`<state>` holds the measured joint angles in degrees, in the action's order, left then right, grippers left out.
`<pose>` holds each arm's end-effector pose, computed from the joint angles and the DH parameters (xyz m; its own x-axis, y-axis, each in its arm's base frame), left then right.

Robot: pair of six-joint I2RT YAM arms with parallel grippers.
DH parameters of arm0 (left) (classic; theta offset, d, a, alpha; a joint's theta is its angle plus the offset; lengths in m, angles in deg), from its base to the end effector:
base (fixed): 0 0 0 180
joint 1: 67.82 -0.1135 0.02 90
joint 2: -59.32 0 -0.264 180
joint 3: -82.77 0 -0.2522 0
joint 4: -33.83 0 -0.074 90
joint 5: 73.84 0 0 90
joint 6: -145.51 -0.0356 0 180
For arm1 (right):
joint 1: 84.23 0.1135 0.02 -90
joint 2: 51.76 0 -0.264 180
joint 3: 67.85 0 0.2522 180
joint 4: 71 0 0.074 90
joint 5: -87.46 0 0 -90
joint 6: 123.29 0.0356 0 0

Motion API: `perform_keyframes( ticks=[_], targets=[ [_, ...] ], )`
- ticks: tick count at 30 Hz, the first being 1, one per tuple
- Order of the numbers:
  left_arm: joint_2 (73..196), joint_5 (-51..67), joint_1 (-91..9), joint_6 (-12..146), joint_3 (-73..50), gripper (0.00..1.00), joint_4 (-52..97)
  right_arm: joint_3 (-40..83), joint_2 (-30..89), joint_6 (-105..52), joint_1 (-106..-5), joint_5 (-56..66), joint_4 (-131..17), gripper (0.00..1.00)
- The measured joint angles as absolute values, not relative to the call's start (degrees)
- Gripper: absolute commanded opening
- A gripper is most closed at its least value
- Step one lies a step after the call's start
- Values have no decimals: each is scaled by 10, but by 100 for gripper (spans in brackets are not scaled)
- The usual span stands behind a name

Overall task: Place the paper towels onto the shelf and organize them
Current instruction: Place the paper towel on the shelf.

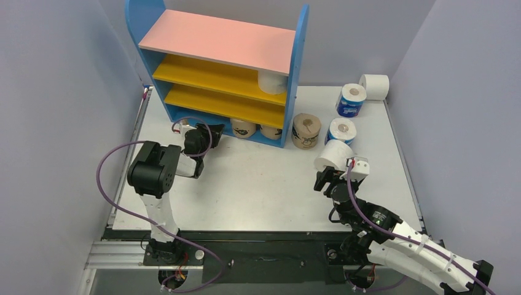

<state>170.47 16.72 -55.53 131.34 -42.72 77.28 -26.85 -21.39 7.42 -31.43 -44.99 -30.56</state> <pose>0.3525 -0.0764 0.1241 -0.2519 -0.9374 -0.2405 -0.1663 0.2868 -0.9434 0.0960 0.0867 0.2437 -0.3802 0.2951 -0.8766 0.0189 0.9500 0.3116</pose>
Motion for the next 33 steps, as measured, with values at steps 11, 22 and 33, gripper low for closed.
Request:
perform_keyframes(
  ticks=[11, 22, 33],
  targets=[
    [1748, 158, -549, 1333, -397, 24, 777, -268, -213, 74, -314, -450, -306, 70],
    [1776, 144, -533, 1339, -359, 23, 778, -268, -206, 74, -314, -452, -306, 70],
    [1802, 141, -522, 1344, -329, 22, 778, -268, -206, 74, -314, -452, -306, 70]
  ],
)
